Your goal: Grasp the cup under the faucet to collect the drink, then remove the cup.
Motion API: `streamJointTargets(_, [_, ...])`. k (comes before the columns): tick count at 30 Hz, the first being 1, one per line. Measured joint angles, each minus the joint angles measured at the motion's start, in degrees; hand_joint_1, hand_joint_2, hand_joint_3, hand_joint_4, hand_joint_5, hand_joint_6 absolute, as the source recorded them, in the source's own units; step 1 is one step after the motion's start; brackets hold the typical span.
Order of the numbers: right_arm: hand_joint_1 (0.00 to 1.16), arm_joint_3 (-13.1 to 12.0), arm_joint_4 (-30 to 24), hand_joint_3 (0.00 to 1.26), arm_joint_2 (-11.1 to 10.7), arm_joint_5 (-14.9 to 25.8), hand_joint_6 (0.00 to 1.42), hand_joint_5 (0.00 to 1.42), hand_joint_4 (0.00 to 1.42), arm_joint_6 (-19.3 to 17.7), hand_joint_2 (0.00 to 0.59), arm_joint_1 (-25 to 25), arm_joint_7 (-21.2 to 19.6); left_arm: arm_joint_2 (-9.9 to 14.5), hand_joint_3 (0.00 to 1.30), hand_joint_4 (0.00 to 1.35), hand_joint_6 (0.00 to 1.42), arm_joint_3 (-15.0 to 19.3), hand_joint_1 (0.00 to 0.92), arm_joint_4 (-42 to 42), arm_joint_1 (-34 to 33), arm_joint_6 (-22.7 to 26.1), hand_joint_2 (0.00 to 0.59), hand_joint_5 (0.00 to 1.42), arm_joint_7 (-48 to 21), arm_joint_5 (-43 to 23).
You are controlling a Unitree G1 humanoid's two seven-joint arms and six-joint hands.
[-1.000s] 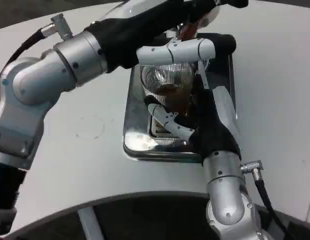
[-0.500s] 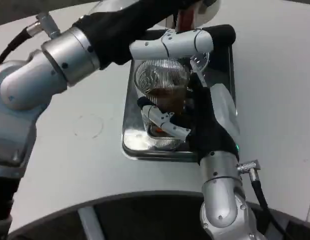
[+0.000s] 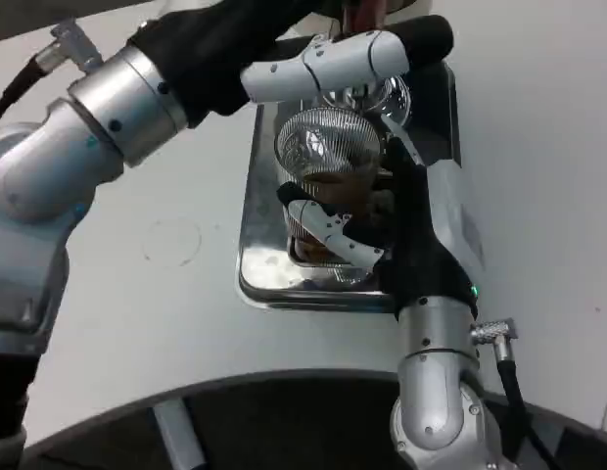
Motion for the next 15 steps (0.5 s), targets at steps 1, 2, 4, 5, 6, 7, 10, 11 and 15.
streamJointTargets(1, [0.69,-0.01,0.00,0.24,0.01,0.00,0.51,0.50,0.42,-0.18,0.248,0.11,-0.22,-0.53,0.21,0.15,0.30,0.68,0.000,-0.03,0.31,-0.27,0.121,0.23,0.70,-0.28])
streamJointTargets(2, [0.70,-0.04,0.00,0.26,0.01,0.01,0.51,0.51,0.44,-0.36,0.251,0.20,-0.44,-0.89,0.21,0.16,0.30,1.24,0.000,-0.15,0.37,-0.38,0.122,0.23,1.45,-0.59])
streamJointTargets(4, [0.70,-0.19,0.00,0.28,0.03,0.02,0.53,0.54,0.45,-0.81,0.253,0.48,-0.75,-1.30,0.22,0.17,0.30,2.17,0.000,-0.61,0.45,-0.69,0.122,0.24,2.54,-1.61])
streamJointTargets(5, [0.71,-0.29,-0.01,0.29,0.04,0.03,0.54,0.54,0.46,-0.97,0.257,0.60,-0.88,-1.42,0.22,0.17,0.30,2.60,0.000,-0.91,0.45,-0.81,0.122,0.24,2.88,-1.88])
streamJointTargets(6, [0.71,-0.35,-0.01,0.31,0.04,0.03,0.56,0.56,0.47,-1.04,0.256,0.65,-0.98,-1.47,0.23,0.17,0.31,2.87,0.000,-1.06,0.45,-0.86,0.123,0.25,3.07,-1.96])
streamJointTargets(7, [0.71,-0.50,-0.01,0.31,0.05,0.03,0.56,0.56,0.47,-1.17,0.255,0.73,-1.03,-1.51,0.23,0.17,0.31,3.22,0.000,-1.29,0.45,-0.89,0.122,0.25,3.30,-2.05])
streamJointTargets(10, [0.71,-0.83,-0.08,0.33,0.05,0.03,0.60,0.58,0.49,-1.43,0.259,0.93,-1.17,-1.56,0.23,0.18,0.31,3.55,0.000,-1.80,0.45,-0.96,0.122,0.25,3.50,-2.16])
streamJointTargets(11, [0.71,-0.97,-0.10,0.34,0.05,0.03,0.61,0.59,0.50,-1.57,0.260,0.97,-1.17,-1.61,0.23,0.18,0.31,3.67,0.000,-1.89,0.45,-0.96,0.121,0.25,3.56,-2.20])
streamJointTargets(15, [0.71,-2.00,-0.33,0.38,0.05,0.03,0.65,0.62,0.53,-2.67,0.261,1.58,-1.26,-1.79,0.23,0.19,0.31,4.24,0.000,-2.13,0.45,-0.97,0.125,0.26,4.19,-2.57])
